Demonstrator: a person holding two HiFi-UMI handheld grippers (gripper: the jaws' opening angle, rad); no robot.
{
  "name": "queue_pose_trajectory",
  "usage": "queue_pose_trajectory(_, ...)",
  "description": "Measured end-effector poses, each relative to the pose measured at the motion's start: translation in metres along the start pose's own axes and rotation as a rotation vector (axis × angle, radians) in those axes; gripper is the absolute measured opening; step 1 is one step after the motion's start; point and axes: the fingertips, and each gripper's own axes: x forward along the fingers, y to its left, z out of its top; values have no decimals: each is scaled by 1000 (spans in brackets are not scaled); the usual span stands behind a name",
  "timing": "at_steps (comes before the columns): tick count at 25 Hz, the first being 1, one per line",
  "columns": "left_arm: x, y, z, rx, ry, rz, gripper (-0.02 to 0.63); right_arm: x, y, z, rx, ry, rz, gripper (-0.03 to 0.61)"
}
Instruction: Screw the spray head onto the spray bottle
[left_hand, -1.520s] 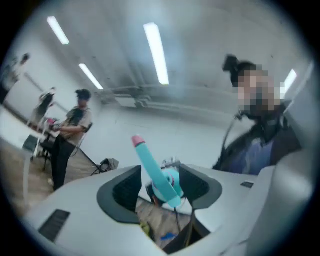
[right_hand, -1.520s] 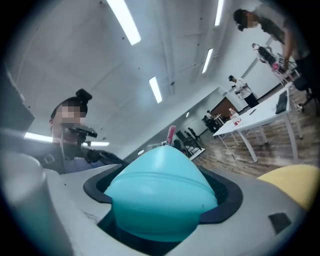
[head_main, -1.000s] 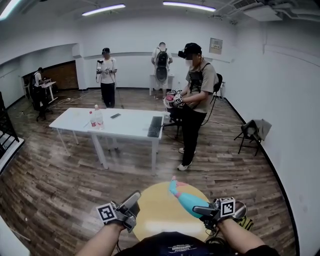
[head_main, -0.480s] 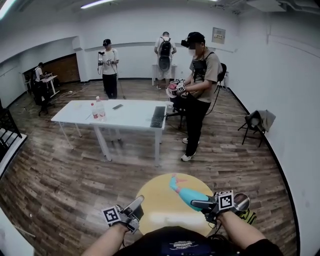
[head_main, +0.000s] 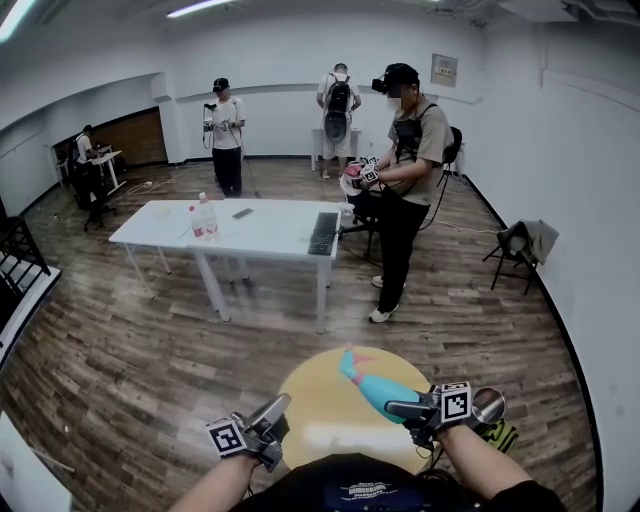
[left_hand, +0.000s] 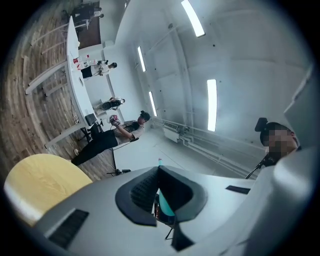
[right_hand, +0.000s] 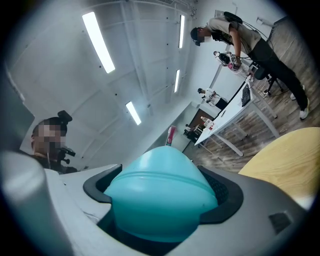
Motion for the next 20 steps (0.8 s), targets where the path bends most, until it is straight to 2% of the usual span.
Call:
queue_pose_trajectory(5, 4, -1, 1, -12, -8, -11, 3, 2, 7, -2, -12, 4, 10, 485)
queue_pose_trajectory(8, 11, -5, 0, 8, 7, -9, 3, 2, 10, -4, -21, 22, 4, 485)
queue_pose_trajectory(9, 16, -8, -3, 30, 36, -8, 2, 3, 14, -6, -29, 42, 9, 485)
queue_pose_trajectory(11, 32, -17, -16, 107, 145, -10, 11, 12, 27, -16, -58, 113, 39, 485)
queue_pose_trajectory(13, 51, -33, -24, 173, 242, -47, 72, 23, 37, -25, -96, 192, 55, 485)
queue_pose_trajectory(14, 59, -41, -23, 178, 261, -72, 102, 27, 40, -25, -102, 206, 60, 485)
queue_pose_trajectory(15, 64, -47, -19, 170, 269, -94, 94, 28, 42, -22, -96, 200, 71, 485)
queue_pose_trajectory(18, 70, -57, -14, 122, 299, -153, 121, 26, 47, -14, -89, 170, 91, 485)
queue_pose_trajectory(19, 69, -60, -13, 86, 305, -182, 159, 24, 46, -13, -92, 169, 82, 485)
queue_pose_trajectory(20, 69, -63, -12, 47, 303, -206, 270, 22, 44, -14, -94, 173, 71, 485)
